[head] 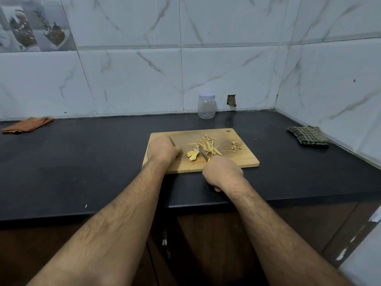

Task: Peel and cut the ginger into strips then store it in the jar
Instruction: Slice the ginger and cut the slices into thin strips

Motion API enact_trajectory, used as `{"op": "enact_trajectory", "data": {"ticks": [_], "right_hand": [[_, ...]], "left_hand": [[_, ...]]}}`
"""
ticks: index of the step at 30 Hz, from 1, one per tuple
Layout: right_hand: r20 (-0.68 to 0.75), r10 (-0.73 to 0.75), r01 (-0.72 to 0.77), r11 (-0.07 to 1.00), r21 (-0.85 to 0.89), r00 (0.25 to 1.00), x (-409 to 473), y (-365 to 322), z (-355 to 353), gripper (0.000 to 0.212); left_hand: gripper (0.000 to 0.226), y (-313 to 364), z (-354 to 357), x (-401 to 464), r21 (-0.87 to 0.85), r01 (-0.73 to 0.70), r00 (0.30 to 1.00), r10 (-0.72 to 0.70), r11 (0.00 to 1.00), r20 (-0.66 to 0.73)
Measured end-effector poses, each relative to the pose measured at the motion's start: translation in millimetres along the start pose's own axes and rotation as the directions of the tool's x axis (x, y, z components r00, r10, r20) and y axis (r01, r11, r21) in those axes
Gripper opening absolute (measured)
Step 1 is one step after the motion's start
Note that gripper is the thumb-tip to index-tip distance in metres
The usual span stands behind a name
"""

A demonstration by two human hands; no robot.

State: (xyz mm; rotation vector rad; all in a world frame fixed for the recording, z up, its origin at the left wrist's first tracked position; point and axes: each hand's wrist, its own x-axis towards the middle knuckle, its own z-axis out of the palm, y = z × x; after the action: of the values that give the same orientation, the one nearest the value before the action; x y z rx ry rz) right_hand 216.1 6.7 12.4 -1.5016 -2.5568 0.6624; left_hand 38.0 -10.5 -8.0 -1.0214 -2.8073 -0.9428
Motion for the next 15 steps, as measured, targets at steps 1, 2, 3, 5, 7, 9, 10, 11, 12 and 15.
{"op": "enact_trajectory", "data": {"ticks": [1,2,3,5,7,9,10,11,12,15], "right_hand": [[0.002,0.001,-0.001,1.000,0.002,1.000,0.2,0.4,0.3,0.016],[0.002,0.001,-0.001,1.000,0.003,1.000,0.6,0.9,0.5,0.016],[0.003,0.002,-0.002,1.000,0.005,1.000,1.1,1.4,0.7,0.015],[0.009,0.006,-0.006,1.000,0.012,1.000,1.2,2.7,0.6,0.014],[0.017,0.014,-0.015,1.000,0.025,1.000,0.6,3.8,-0.1,0.013],[0.020,0.020,-0.021,0.999,0.048,1.000,0.0,4.6,-0.8,0.010],[0.021,0.020,-0.021,0.998,0.060,1.000,-0.1,4.8,-1.0,0.009],[0.022,0.021,-0.022,0.997,0.069,1.000,-0.5,4.9,-1.3,0.009],[0.024,0.021,-0.023,0.997,0.075,0.999,-0.9,5.0,-1.5,0.010],[0.024,0.016,-0.018,0.997,0.077,1.000,-1.4,5.4,-1.3,0.010]], "left_hand": [[0.015,-1.5,-0.2,0.1,-0.017,0.001,1.000,-0.001,1.000,0.004],[0.016,-3.1,-1.4,0.3,-0.043,0.009,1.000,-0.008,0.999,0.012],[0.019,-5.0,-2.8,0.9,-0.072,0.019,1.000,-0.017,0.997,0.018],[0.020,-10.0,-6.7,2.2,-0.107,0.039,0.999,-0.036,0.994,0.025],[0.017,-14.5,-11.0,1.3,-0.117,0.039,0.999,-0.039,0.992,0.006],[0.016,-14.7,-12.3,-0.1,-0.135,-0.005,1.000,0.004,0.991,-0.009],[0.015,-11.3,-12.4,-2.3,-0.142,-0.046,0.999,0.046,0.989,-0.007],[0.013,-5.6,-11.6,-5.5,-0.138,-0.091,0.996,0.092,0.986,0.004],[0.014,1.1,-10.2,-8.6,-0.123,-0.136,0.990,0.140,0.983,0.025],[0.031,19.1,-1.5,-12.3,-0.019,-0.220,0.965,0.220,0.975,0.145]]}}
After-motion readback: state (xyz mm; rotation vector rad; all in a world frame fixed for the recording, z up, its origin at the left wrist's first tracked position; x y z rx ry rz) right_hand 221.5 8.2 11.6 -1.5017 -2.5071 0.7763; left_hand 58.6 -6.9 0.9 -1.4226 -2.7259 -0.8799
